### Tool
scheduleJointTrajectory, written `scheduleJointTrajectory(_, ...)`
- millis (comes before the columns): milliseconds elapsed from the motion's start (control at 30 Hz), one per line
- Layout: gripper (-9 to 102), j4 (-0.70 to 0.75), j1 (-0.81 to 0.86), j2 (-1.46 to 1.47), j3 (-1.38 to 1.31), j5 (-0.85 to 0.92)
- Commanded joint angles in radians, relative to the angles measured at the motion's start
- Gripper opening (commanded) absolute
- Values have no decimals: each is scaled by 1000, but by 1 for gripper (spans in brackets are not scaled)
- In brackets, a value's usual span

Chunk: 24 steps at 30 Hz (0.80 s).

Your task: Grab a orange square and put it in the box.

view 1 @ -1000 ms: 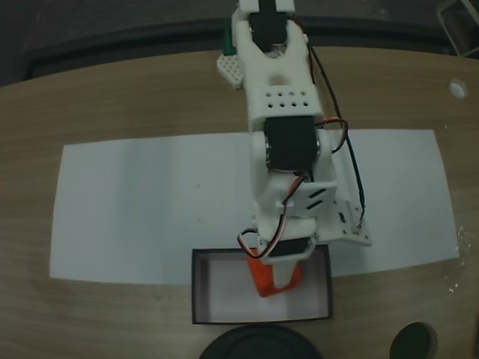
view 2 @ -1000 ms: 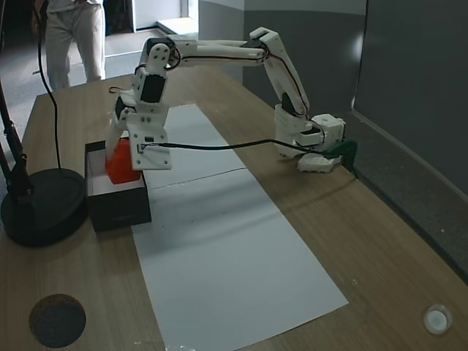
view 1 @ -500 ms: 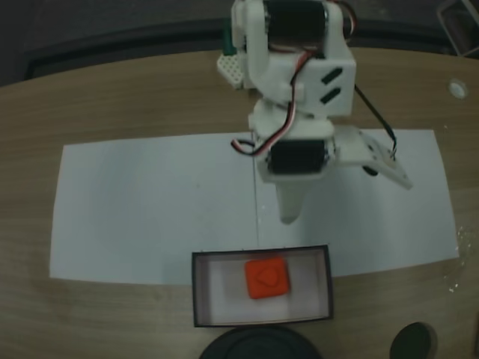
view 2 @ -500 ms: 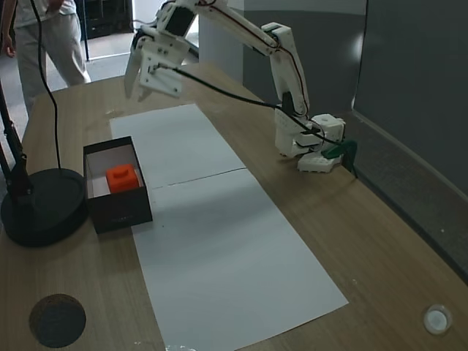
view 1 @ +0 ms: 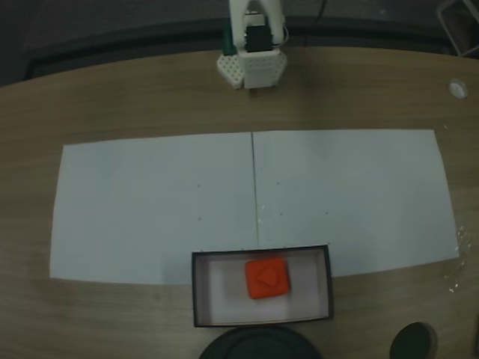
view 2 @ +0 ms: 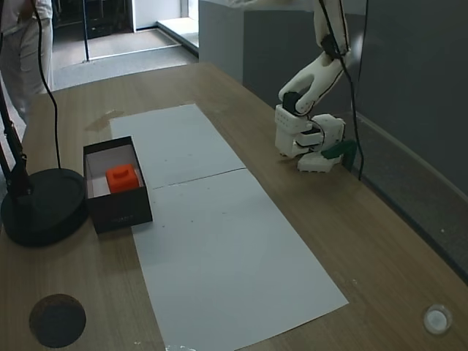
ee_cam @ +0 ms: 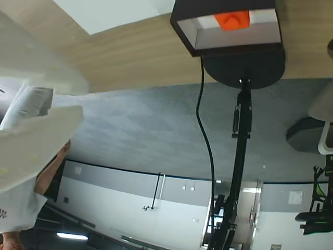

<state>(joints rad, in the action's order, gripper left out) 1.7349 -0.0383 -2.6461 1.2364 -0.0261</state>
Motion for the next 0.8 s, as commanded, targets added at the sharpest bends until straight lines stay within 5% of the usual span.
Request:
scheduleJointTrajectory(0,0,-44,5,-239,293,55)
scheduleJointTrajectory(333,0,-186,46,-831,882,77)
scheduleJointTrajectory(533,0,-239,46,-810,943,80)
scheduleJointTrajectory(767,0,-563,46,-810,1264,74)
